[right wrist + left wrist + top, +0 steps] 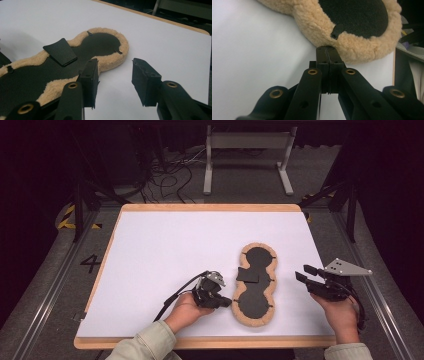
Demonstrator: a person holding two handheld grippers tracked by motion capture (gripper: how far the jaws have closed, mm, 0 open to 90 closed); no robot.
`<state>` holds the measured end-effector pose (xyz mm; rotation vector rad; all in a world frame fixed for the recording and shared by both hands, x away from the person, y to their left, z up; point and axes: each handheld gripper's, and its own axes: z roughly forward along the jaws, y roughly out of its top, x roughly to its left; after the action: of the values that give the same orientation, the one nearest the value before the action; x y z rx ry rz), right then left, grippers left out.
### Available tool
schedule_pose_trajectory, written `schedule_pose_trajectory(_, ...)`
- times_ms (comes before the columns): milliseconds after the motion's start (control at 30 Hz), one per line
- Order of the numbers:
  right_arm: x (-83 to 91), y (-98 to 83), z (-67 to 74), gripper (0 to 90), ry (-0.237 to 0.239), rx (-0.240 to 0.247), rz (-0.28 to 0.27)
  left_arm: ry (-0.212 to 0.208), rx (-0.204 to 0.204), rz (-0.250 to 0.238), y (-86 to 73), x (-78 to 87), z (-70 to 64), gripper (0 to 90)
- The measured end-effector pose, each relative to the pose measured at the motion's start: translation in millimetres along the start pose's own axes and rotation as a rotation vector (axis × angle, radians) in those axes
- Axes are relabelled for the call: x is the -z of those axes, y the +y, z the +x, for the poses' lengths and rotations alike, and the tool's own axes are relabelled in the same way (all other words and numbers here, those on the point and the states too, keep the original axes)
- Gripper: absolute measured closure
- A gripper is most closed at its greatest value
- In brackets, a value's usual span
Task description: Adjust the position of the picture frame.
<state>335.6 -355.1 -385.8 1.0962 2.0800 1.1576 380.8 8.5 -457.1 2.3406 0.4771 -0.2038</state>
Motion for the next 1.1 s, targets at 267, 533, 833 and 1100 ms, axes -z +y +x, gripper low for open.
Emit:
schedule_pose_trajectory(267,-8.3,3.9,0.7,69.2,-0.011,-0.033,0.027,0.057,-0.001,-0.059,-5.9,22.1,1.3,83.9)
schedule_pose_trajectory(533,-28.0,17.6,-1.3,79.1,-0.02,-0.102,0.109,0.154,0.029,-0.179,-16.9,62.8,5.1,77.0)
schedule_pose_trajectory(833,-58.0,34.8,-7.0,89.3,-0.07,-0.112,0.217,0.283,0.077,-0.249,-45.7,106.5,16.2,70.9)
schedule_pose_trajectory(1100,-83.0,47.0,-11.6,89.7,-0.082,-0.117,0.283,0.393,0.134,-0.33,-70.5,135.9,22.9,60.8)
